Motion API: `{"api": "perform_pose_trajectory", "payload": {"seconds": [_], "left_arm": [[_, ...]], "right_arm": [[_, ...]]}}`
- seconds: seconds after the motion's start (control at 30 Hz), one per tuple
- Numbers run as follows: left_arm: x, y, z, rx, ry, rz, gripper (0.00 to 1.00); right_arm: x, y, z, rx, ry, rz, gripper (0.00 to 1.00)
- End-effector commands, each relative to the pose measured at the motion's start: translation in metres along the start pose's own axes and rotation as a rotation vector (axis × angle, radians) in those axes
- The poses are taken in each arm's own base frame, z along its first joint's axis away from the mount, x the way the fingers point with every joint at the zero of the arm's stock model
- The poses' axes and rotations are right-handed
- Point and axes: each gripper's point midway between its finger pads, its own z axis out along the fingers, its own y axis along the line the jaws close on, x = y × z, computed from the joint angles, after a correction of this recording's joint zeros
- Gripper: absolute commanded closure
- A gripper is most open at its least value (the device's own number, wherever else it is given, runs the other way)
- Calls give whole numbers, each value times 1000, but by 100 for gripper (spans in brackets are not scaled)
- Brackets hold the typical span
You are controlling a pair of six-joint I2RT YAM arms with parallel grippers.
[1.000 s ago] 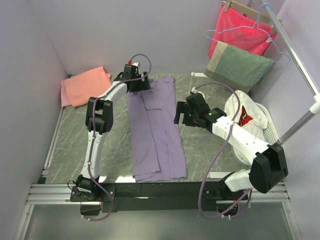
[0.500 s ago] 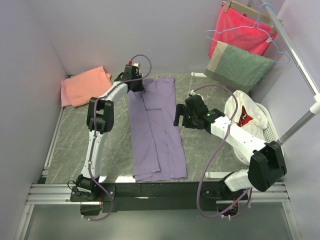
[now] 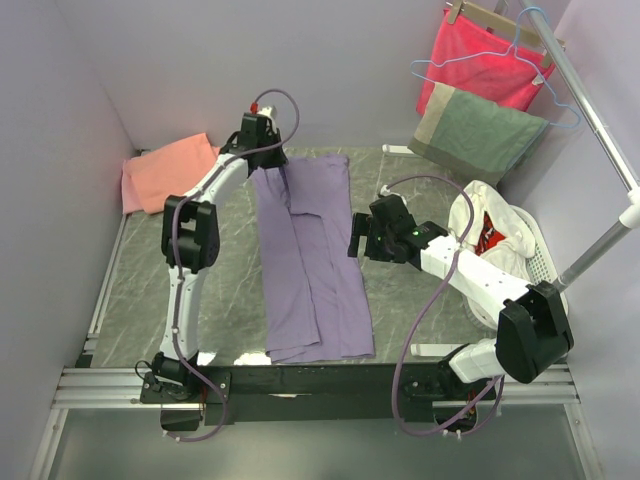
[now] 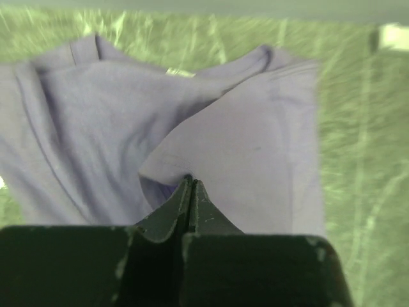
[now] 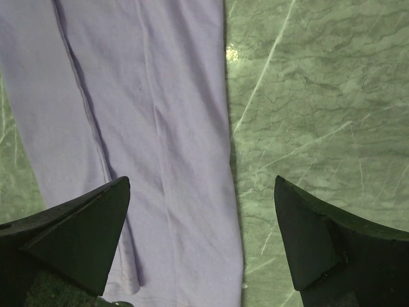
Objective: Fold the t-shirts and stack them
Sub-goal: Grab the bottom of the folded rectangular tshirt with both arms
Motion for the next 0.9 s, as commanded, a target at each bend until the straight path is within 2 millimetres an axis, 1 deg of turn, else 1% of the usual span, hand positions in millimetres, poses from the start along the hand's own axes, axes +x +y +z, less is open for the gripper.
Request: {"api": "perform_pose_trajectory", "payload": {"seconds": [0.0, 0.07, 0.1, 0.17, 0.2, 0.23, 0.27, 0.3, 0.37, 0.47, 0.5, 0.53, 0.57, 0.6, 0.67, 0.7, 0.73, 0.77, 0.8, 0.83, 0.87], "left_arm": [[-43, -19, -39, 21, -112, -3, 99], [-37, -14, -37, -1, -95, -10, 99], [-30, -10, -35, -12, -75, -18, 99], [-22, -5, -32, -24, -59, -29, 99], [-13, -1, -29, -31, -41, -35, 99], [-10, 1, -26, -34, -34, -39, 90], [-7, 4, -24, -44, -26, -42, 48], [0, 8, -19, -54, -11, -48, 31], [5, 16, -18, -85, 5, -52, 1], [6, 25, -21, -127, -1, -59, 1], [5, 26, -27, -133, -6, -64, 1], [4, 26, -30, -131, -12, -67, 1], [-1, 23, -33, -113, -35, -60, 1], [1, 16, -38, -71, -24, -59, 1], [-2, 4, -40, -3, -31, -45, 1], [0, -10, -40, 76, -10, -39, 1], [-1, -17, -40, 117, -8, -36, 1], [-7, -26, -40, 158, -16, -40, 1], [-3, -39, -37, 240, 1, -38, 1], [-5, -44, -35, 275, 1, -43, 1], [-10, -53, -36, 312, -4, -55, 1]], "right_arm": [[-7, 3, 0, -16, -29, 17, 0], [-7, 3, 1, -17, -26, 16, 0], [-7, 3, 1, -17, -26, 16, 0], [-6, 2, 1, -14, -24, 14, 0], [-6, 1, 2, -11, -23, 15, 0], [-5, 1, 2, -11, -23, 14, 0], [-5, 1, 3, -11, -21, 13, 0], [-4, 1, 4, -8, -19, 10, 0], [-4, 1, 5, -7, -18, 10, 0], [-5, 1, 6, -6, -21, 8, 0], [-4, 0, 7, -5, -16, 6, 0], [-4, 1, 8, -4, -16, 7, 0], [-4, 1, 9, -4, -15, 8, 0], [-5, 2, 10, -8, -18, 7, 0], [-4, 1, 13, -3, -8, 1, 0], [-5, 3, 13, -9, -8, 0, 0], [-6, 4, 15, -9, -7, -1, 0], [-6, 4, 16, -7, -5, -2, 0], [-6, 5, 17, -10, -5, -3, 0], [-6, 5, 18, -10, -4, -7, 0], [-6, 5, 19, -9, -1, -8, 0]]}}
